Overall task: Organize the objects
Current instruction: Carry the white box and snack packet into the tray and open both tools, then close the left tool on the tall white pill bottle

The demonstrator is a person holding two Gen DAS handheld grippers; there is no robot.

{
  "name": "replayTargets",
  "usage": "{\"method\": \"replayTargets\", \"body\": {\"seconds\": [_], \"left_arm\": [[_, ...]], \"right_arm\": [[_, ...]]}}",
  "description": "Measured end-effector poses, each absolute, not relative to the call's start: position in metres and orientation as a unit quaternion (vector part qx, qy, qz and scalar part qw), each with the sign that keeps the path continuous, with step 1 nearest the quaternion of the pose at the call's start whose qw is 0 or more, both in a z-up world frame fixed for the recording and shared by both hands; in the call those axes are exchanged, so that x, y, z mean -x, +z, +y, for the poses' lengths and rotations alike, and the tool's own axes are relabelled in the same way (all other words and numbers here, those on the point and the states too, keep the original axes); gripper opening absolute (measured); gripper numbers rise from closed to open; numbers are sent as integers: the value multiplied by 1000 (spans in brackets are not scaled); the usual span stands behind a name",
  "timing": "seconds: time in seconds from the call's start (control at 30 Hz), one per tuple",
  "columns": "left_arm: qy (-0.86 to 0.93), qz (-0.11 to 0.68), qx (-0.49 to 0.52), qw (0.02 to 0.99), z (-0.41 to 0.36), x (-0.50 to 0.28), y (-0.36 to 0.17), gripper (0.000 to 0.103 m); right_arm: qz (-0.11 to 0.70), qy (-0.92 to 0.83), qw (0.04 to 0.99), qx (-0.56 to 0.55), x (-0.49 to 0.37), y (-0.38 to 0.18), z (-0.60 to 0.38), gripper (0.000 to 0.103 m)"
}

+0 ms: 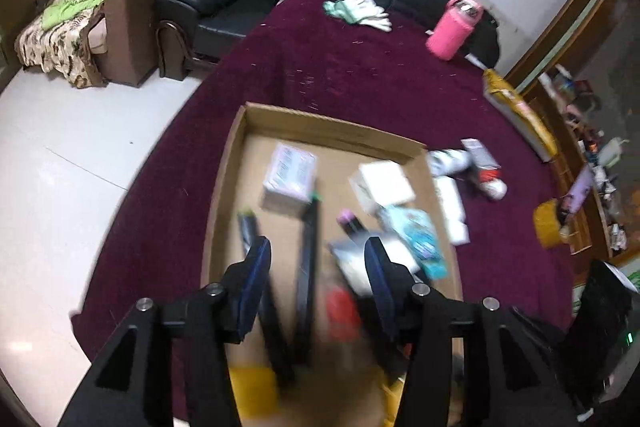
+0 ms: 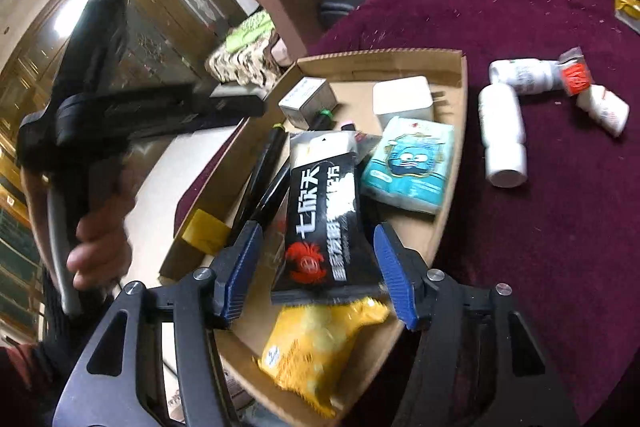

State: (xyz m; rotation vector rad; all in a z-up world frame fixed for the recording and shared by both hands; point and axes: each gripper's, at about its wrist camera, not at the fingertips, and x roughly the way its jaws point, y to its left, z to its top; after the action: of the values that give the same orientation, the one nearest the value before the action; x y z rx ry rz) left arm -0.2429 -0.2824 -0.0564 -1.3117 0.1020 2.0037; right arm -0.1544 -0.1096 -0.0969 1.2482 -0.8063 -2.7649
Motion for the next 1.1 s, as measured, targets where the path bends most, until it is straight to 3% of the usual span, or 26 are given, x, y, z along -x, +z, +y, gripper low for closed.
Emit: {"method": "replayTargets", "body": {"seconds": [0.23,0.6,1.1], "left_arm": [[741,27,525,417,-262,183,-58,51],[722,85,529,437,-199,129,-58,51],[746,206,530,346,-72,159,-93,50]], "right_arm": [[-292,-878,-37,-376,100,-99,-75,59],[-334,-867,-105,-354,36,-104,-23,59],[-365,-843,-112,-379,23,-147,6,59]]}}
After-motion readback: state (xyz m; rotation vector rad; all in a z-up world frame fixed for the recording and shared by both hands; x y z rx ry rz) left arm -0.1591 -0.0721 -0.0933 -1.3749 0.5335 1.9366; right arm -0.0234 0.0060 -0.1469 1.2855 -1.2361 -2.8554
